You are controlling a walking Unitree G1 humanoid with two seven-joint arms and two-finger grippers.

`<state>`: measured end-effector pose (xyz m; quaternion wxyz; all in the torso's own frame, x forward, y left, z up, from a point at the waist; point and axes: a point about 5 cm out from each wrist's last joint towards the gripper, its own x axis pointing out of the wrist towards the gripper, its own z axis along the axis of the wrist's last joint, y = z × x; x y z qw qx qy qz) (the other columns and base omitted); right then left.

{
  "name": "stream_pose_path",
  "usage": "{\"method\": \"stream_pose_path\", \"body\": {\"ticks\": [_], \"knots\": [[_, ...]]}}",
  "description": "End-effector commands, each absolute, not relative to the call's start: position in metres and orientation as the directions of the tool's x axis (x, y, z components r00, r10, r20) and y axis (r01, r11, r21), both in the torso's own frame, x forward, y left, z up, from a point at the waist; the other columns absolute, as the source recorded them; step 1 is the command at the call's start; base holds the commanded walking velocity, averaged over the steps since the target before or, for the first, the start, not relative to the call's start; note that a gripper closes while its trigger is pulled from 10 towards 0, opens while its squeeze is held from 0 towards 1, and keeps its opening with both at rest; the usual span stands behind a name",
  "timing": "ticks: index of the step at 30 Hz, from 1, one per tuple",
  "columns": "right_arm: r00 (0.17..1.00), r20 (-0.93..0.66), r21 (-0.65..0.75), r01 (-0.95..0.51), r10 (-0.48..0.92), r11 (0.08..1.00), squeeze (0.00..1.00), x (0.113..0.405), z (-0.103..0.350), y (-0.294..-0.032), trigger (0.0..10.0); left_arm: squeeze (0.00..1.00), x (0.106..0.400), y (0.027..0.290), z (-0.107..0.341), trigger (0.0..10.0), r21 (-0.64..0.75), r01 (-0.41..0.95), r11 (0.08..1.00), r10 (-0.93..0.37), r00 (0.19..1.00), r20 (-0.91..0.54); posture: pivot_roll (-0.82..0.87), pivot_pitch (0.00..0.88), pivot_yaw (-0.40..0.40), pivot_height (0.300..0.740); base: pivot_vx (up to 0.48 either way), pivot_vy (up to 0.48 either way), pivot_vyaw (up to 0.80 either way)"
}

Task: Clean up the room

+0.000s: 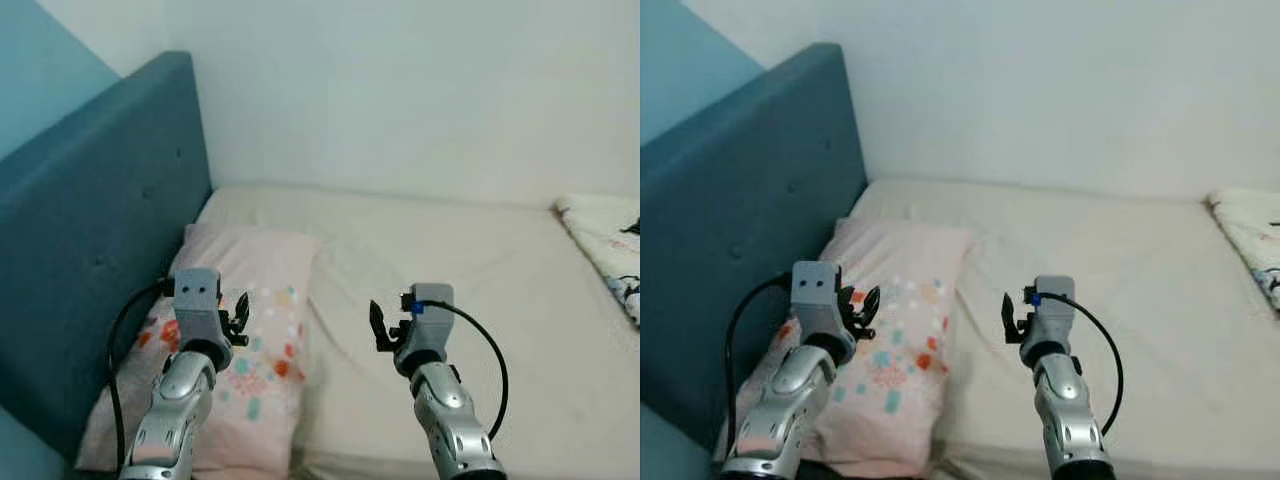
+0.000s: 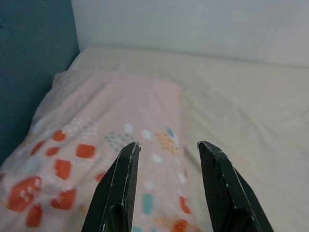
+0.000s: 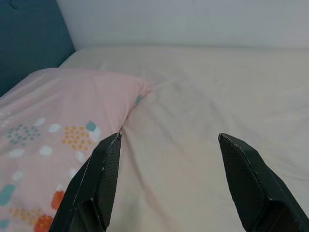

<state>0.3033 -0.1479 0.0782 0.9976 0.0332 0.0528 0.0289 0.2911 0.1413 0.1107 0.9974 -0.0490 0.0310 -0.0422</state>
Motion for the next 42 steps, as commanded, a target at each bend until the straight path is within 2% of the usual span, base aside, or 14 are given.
{"method": "stream_pose_path", "body": {"ticks": [1, 15, 21, 24, 42], "knots": [[0.992, -0.118, 0.068, -0.040, 0.048, 0.997, 0.00, 0.302, 0.076, -0.153, 10.0, 0.00, 0.289, 0.139, 0.108, 10.0, -0.100, 0.095, 0.991, -0.102, 0.992, -0.076, 0.03, 0.000, -0.035, 0.740, 0.000, -0.480, 0.00], [0.993, -0.116, 0.064, -0.021, 0.028, 0.998, 0.00, 0.299, 0.076, -0.157, 10.0, 0.00, 0.289, 0.134, 0.106, 10.0, -0.097, 0.116, 0.989, -0.125, 0.988, -0.090, 0.03, 0.000, -0.018, 0.740, 0.000, -0.480, 0.00], [0.993, -0.120, 0.063, 0.009, -0.001, 0.998, 0.00, 0.298, 0.076, -0.161, 10.0, 0.00, 0.289, 0.134, 0.106, 10.0, -0.097, 0.119, 0.988, -0.128, 0.987, -0.094, 0.02, 0.000, -0.012, 0.740, 0.000, -0.480, 0.77], [0.992, -0.122, 0.076, 0.047, -0.037, 0.996, 0.00, 0.298, 0.076, -0.165, 10.0, 0.00, 0.289, 0.133, 0.104, 10.0, -0.095, 0.131, 0.987, -0.140, 0.984, -0.105, 0.01, 0.000, 0.012, 0.740, 0.000, -0.480, 0.00], [0.991, -0.119, 0.062, 0.062, -0.054, 0.996, 0.00, 0.292, 0.076, -0.167, 10.0, 0.00, 0.289, 0.128, 0.103, 10.0, -0.099, 0.160, 0.982, -0.172, 0.978, -0.119, -0.01, 0.000, 0.026, 0.740, 0.000, -0.480, 0.00]]}}
